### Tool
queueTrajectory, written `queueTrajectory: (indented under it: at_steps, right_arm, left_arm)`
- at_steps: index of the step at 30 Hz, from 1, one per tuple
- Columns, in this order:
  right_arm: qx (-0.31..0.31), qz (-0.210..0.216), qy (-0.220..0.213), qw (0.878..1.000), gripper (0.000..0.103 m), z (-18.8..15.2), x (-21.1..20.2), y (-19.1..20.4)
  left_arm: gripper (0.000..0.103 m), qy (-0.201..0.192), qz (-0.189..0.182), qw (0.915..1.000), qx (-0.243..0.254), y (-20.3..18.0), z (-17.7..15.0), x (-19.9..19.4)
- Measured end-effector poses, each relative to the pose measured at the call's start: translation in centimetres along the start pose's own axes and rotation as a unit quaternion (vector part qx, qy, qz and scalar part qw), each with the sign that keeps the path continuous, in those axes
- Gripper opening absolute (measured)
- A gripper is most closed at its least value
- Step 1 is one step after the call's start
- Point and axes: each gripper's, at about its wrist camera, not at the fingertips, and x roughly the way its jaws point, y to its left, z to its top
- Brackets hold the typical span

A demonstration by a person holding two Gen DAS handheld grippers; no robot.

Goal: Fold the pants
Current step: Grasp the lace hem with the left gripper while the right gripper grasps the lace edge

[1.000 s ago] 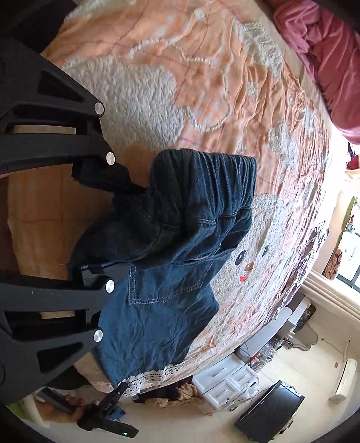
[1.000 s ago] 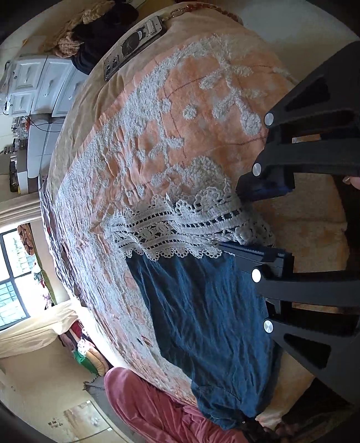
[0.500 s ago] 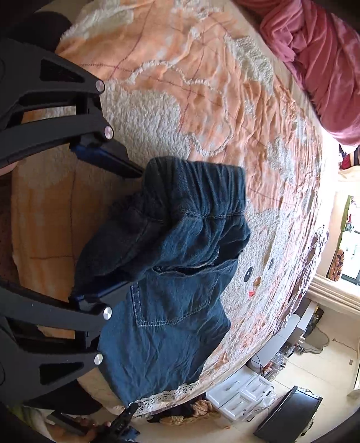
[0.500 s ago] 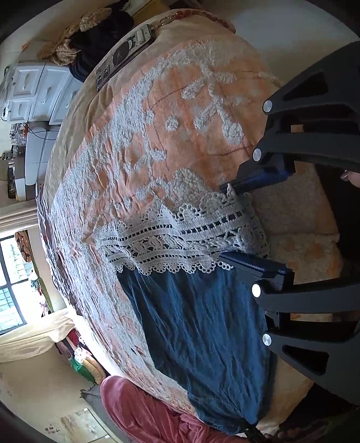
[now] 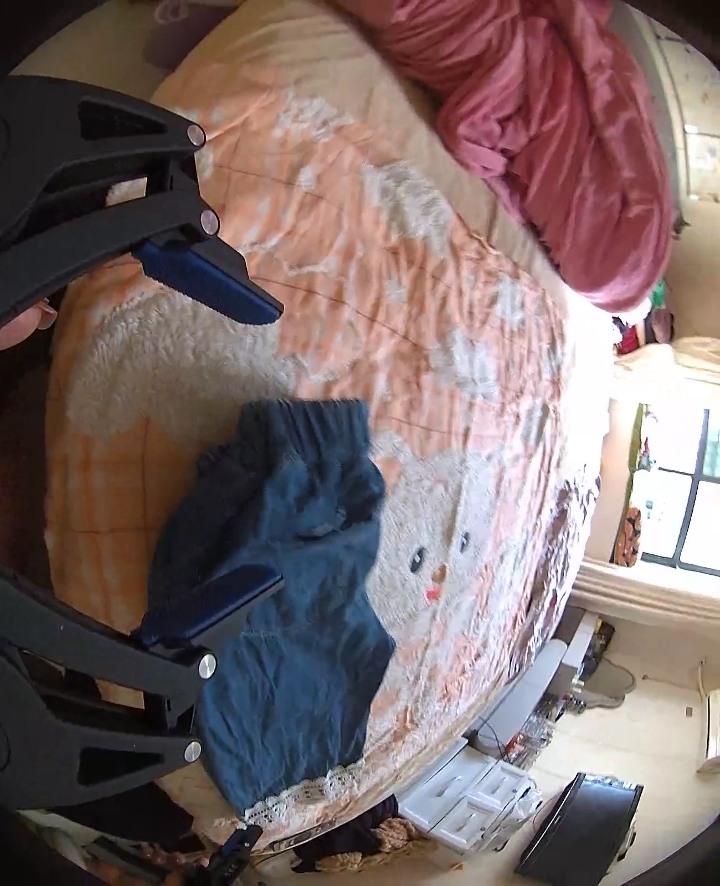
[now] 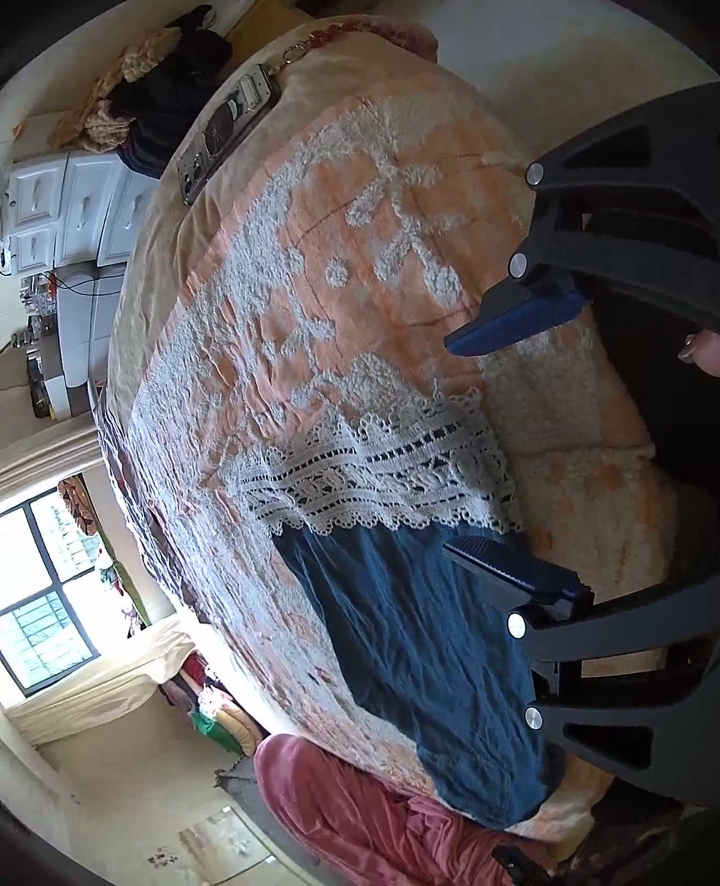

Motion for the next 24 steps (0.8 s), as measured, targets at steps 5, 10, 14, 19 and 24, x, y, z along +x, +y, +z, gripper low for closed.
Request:
queueTrajectory:
  at_steps: [5, 10, 14, 19, 24]
  right_arm:
    - [-0.002, -0.001, -0.003, 1.000, 0.073, -0.4, 0.7, 1.0]
    - [0.014, 0.006, -0.003, 1.000, 0.076, -0.6, 1.0, 0.7]
    - [0.034, 0.009, -0.006, 0.999, 0.081, -0.3, 1.1, 0.0]
    - [0.041, 0.009, -0.009, 0.999, 0.081, -0.1, 1.2, -0.3]
    - [0.049, 0.011, -0.009, 0.999, 0.082, 0.1, 1.5, -0.7]
  left_arm:
    - [0.091, -0.001, -0.053, 0.9977, 0.043, -5.3, 2.2, 1.1]
    - [0.093, 0.020, -0.110, 0.9843, 0.136, -14.3, 3.4, 4.4]
    - [0.093, 0.048, -0.154, 0.9675, 0.195, -21.1, 4.1, 8.0]
    - [0.093, 0.085, -0.186, 0.9502, 0.235, -27.3, 5.3, 12.6]
    - [0.093, 0.103, -0.204, 0.9344, 0.274, -31.1, 5.9, 16.0]
